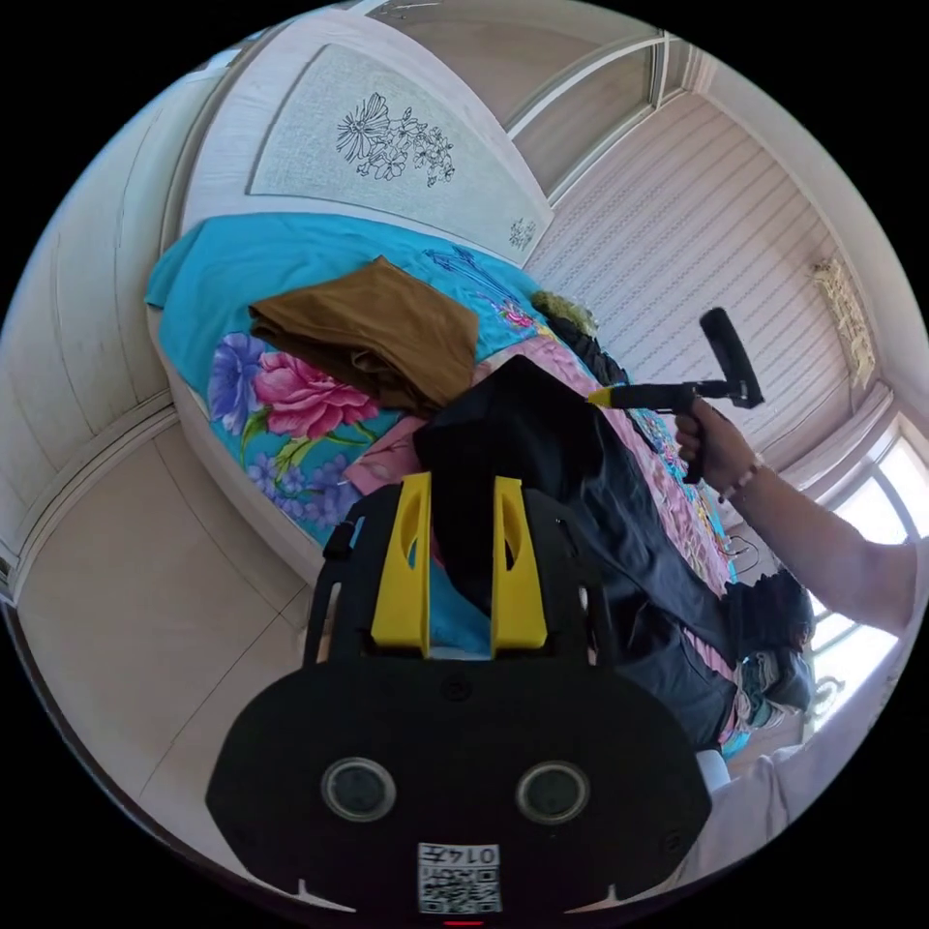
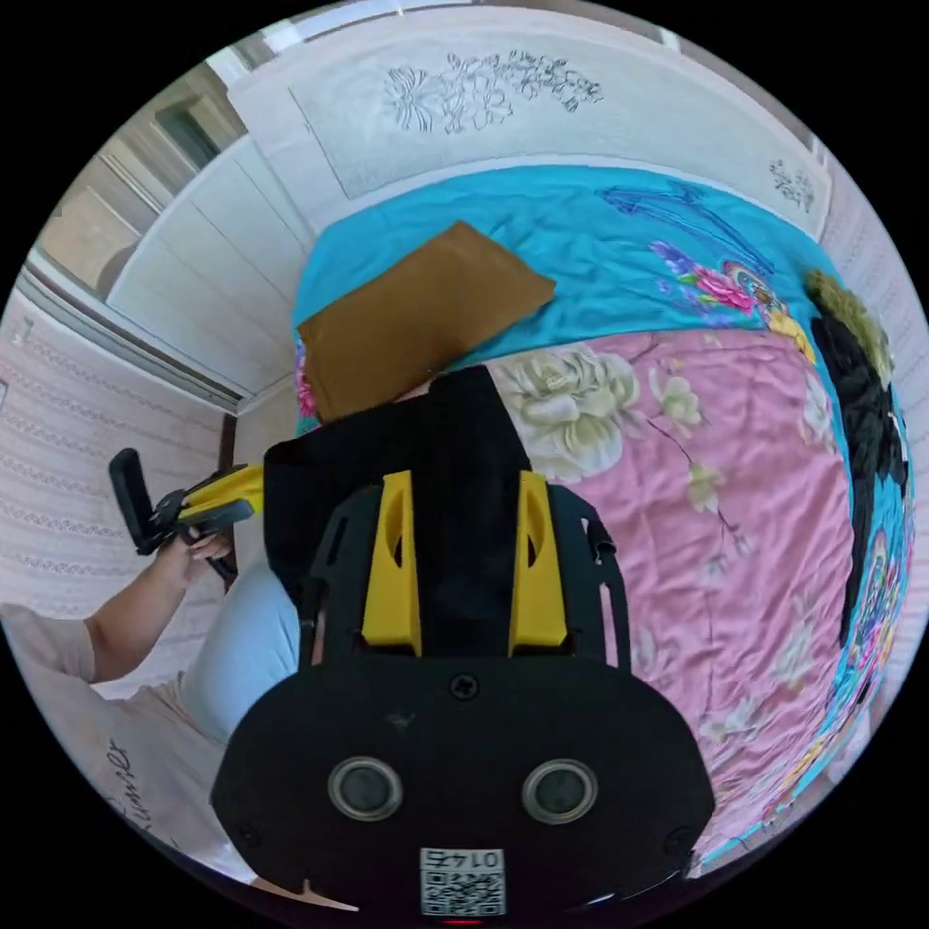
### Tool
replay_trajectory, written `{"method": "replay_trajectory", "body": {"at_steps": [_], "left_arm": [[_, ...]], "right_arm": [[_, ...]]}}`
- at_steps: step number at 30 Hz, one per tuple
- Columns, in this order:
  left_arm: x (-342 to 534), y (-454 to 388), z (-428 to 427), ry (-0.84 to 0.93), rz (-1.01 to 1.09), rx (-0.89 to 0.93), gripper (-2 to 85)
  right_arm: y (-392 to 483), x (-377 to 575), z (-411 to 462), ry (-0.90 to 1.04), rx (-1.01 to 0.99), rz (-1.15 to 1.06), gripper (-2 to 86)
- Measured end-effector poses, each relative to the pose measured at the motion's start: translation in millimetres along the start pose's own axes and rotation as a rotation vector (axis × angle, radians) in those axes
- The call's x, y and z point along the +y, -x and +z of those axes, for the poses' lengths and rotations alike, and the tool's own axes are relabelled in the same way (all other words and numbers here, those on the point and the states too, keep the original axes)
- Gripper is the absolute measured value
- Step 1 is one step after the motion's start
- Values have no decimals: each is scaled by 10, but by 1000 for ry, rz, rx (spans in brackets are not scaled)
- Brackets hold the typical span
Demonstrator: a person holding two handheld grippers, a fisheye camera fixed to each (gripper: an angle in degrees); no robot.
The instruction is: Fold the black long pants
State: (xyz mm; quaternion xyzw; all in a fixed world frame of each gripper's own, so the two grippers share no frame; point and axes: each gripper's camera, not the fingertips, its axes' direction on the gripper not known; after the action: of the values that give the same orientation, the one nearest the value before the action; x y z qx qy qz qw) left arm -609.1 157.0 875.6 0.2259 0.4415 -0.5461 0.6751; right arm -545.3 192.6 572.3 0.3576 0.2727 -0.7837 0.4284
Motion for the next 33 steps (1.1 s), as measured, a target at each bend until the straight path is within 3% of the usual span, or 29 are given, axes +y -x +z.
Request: {"method": "replay_trajectory", "body": {"at_steps": [3, 8, 13, 16, 19, 22, 26, 30, 33], "left_arm": [[-17, 135, -11, 13, 16, 11, 64], [-41, 365, -43, 50, -2, 9, 0], [-23, 468, -179, 10, -32, -37, 46], [-4, 529, -224, -37, -77, 24, 81], [-60, 490, -43, 77, -36, 39, 30], [-176, 395, -320, -36, 40, 5, -4], [-339, 520, -753, -188, 28, -189, -6], [-280, 799, -495, -28, -74, -49, 24], [-180, 624, -293, -4, -44, -33, 78]], "right_arm": [[-79, -337, 355, 125, -19, 26, 32], [-229, -576, 227, -26, -5, 78, 49], [-227, -738, 554, 52, 28, 87, 100], [-116, -779, 834, 136, 55, 36, 71], [-54, -794, 998, 195, 41, 16, 29], [37, -840, 684, 49, 19, -47, 16], [-116, -1043, 535, -23, -70, 4, 12], [-214, -970, 779, 56, -144, 99, 10], [-56, -820, 821, 81, -49, 28, 9]]}}
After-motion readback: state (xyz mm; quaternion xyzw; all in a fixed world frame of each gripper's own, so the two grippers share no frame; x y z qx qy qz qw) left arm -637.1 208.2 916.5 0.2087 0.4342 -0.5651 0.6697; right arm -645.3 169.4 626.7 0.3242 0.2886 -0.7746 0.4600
